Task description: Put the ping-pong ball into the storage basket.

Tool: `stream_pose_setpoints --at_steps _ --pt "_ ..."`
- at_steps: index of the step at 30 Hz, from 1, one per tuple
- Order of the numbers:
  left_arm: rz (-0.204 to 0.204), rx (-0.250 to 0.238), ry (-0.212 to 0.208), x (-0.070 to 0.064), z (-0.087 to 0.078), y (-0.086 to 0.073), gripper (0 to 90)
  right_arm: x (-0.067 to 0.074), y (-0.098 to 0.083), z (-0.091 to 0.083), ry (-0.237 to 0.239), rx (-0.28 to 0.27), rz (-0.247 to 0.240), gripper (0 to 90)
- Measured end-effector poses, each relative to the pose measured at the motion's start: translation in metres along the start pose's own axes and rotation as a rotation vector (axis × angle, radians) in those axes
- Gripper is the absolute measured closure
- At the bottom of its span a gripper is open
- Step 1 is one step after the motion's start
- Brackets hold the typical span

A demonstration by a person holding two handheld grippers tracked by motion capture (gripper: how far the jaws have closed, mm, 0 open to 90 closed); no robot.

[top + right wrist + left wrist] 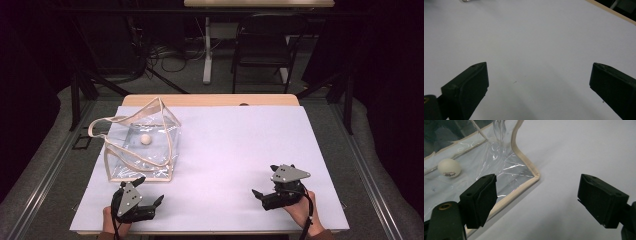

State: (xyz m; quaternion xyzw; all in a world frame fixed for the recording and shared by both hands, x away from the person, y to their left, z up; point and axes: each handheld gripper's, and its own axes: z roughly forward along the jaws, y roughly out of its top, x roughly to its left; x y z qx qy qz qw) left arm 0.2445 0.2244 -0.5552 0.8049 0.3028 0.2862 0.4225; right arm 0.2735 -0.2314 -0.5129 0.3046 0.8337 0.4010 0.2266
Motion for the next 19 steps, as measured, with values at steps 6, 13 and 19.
stream_pose_setpoints --at_steps 6,13,19 --pt "0.002 -0.001 -0.001 0.001 0.000 0.000 16.2 0.001 -0.014 -0.003 -0.013 -0.008 0.002 2.0" --pt "0.001 0.004 -0.001 0.000 0.001 -0.001 16.2 0.003 -0.030 -0.005 -0.029 -0.004 0.026 1.6" --pt "0.004 0.006 -0.001 0.001 0.001 0.000 16.2 0.002 -0.036 -0.004 -0.031 -0.002 0.037 0.0"
